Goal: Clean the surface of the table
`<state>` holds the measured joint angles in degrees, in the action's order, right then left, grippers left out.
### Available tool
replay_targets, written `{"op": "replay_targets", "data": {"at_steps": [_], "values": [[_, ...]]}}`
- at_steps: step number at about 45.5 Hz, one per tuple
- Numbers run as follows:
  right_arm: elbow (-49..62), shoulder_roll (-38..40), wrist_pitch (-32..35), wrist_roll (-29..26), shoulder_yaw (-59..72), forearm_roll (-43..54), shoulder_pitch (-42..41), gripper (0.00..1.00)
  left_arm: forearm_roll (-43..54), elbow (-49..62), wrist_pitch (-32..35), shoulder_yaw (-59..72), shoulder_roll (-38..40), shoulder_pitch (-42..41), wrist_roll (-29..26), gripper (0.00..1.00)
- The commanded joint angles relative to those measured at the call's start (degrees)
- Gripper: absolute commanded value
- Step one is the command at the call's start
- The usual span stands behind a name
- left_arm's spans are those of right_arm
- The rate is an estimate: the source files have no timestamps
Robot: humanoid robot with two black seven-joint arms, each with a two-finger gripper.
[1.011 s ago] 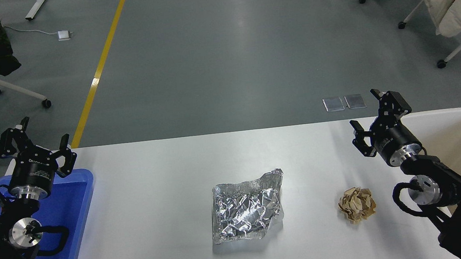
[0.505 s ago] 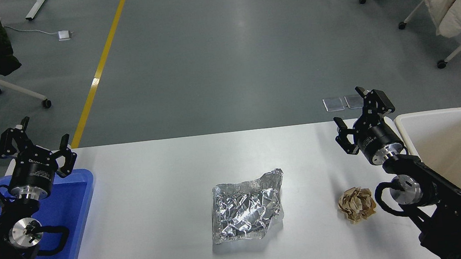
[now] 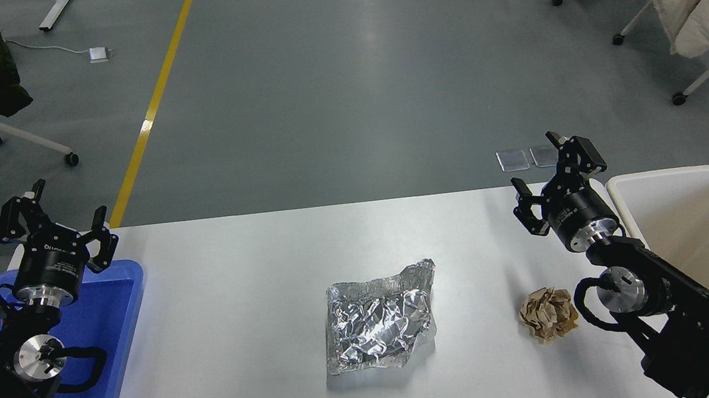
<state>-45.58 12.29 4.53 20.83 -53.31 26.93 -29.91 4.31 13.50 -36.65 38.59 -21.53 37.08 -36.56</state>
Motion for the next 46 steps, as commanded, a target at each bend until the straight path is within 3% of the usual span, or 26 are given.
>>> {"op": "replay_targets", "data": {"at_steps": [1, 13, 25, 36, 46], "values": [[-4.86, 7.91, -2.07, 0.00, 14.45, 9.09, -3.83, 1.00, 0.00, -0.05, 0.00, 0.00, 0.00, 0.01, 0.00, 1.00], [-10.92, 16.09, -3.92, -0.17, 29.49, 30.44, -11.04, 1.00, 0.00, -0.05, 0.00, 0.00, 0.00, 0.01, 0.00, 1.00], [-15.15, 18.29, -3.22, -0.70, 46.34, 48.81, -21.66, 1.00, 0.00, -0.05, 0.00, 0.00, 0.00, 0.01, 0.00, 1.00], [-16.20, 17.50, 0.29, -1.40, 61.92, 51.03, -34.68, 1.00, 0.00, -0.05, -0.09, 0.00, 0.00, 0.01, 0.00, 1.00], [-18.40, 13.12, 5.22, -5.18, 70.18, 51.03, -40.92, 1.00, 0.00, -0.05, -0.09, 0.00, 0.00, 0.01, 0.00, 1.00]]}}
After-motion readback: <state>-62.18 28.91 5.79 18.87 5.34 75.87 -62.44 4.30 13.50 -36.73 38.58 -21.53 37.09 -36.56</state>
